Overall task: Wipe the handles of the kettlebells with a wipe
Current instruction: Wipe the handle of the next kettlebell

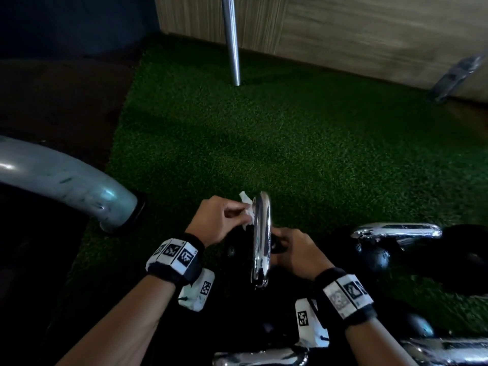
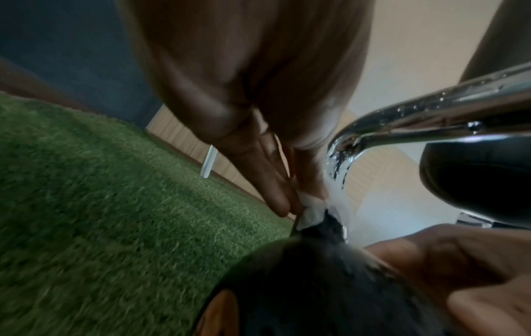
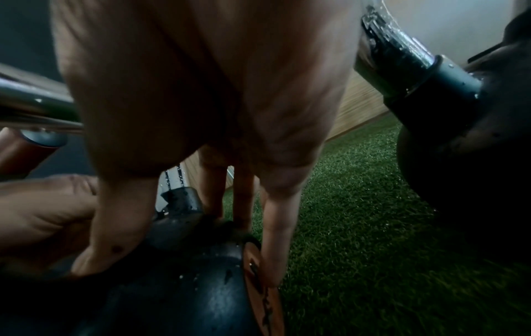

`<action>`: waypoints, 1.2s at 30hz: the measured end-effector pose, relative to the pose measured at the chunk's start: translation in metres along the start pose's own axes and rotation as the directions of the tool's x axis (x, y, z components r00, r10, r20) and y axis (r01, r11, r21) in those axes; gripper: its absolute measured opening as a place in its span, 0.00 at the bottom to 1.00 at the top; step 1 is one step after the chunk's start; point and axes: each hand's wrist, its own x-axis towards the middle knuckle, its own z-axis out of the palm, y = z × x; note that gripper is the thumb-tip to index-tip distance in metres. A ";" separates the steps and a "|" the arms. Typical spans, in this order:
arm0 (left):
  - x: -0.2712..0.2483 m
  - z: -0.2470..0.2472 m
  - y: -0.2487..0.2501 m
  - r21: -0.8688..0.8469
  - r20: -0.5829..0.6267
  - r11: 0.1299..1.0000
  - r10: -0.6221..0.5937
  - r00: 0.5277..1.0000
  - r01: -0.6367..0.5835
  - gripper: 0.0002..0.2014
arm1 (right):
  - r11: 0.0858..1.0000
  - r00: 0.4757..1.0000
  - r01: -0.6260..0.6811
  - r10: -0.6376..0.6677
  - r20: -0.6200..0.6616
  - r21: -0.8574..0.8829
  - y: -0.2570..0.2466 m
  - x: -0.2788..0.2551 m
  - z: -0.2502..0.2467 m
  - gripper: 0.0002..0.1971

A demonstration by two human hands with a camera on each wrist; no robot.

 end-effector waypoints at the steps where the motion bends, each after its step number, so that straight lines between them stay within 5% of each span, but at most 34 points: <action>1: 0.002 -0.002 0.005 0.023 -0.005 0.999 0.026 1.000 -0.026 0.16 | 1.000 1.000 -0.005 0.006 -0.010 0.024 0.003 0.001 0.001 0.36; 6: 0.002 -0.001 0.020 -0.117 -0.191 0.980 0.135 0.972 -0.159 0.13 | 0.998 0.999 -0.019 0.021 -0.028 0.053 0.016 0.002 0.006 0.41; 10: 0.004 -0.003 0.016 -0.096 -0.076 0.995 0.001 0.997 -0.008 0.11 | 0.995 0.998 -0.039 0.044 -0.044 0.092 0.019 0.001 0.008 0.46; 15: -0.003 -0.015 0.021 -0.385 -0.010 0.922 0.043 0.999 -0.044 0.19 | 0.994 0.997 -0.033 0.040 -0.069 0.102 0.024 0.002 0.011 0.46; 19: -0.027 -0.025 0.032 -0.328 0.057 0.941 0.105 0.993 -0.081 0.19 | 0.992 0.996 -0.021 0.031 -0.079 0.124 0.022 -0.001 0.011 0.39; 24: -0.025 -0.021 0.047 -0.334 -0.064 0.941 0.029 0.998 -0.049 0.13 | 0.996 0.997 -0.021 0.027 -0.066 0.090 0.021 0.003 0.009 0.40; 27: -0.032 -0.025 0.050 -0.426 0.090 0.899 -0.071 0.993 0.103 0.09 | 0.996 0.997 -0.015 0.022 -0.078 0.090 0.023 0.001 0.010 0.43; 30: -0.051 -0.032 0.049 -0.406 0.350 0.882 -0.093 0.932 0.241 0.09 | 0.994 0.998 -0.024 0.030 -0.052 0.102 0.026 0.001 0.011 0.43; 36: -0.065 -0.031 0.043 -0.420 0.351 0.878 -0.075 0.933 0.229 0.06 | 0.989 0.998 -0.052 0.057 -0.036 0.139 0.021 0.001 0.007 0.40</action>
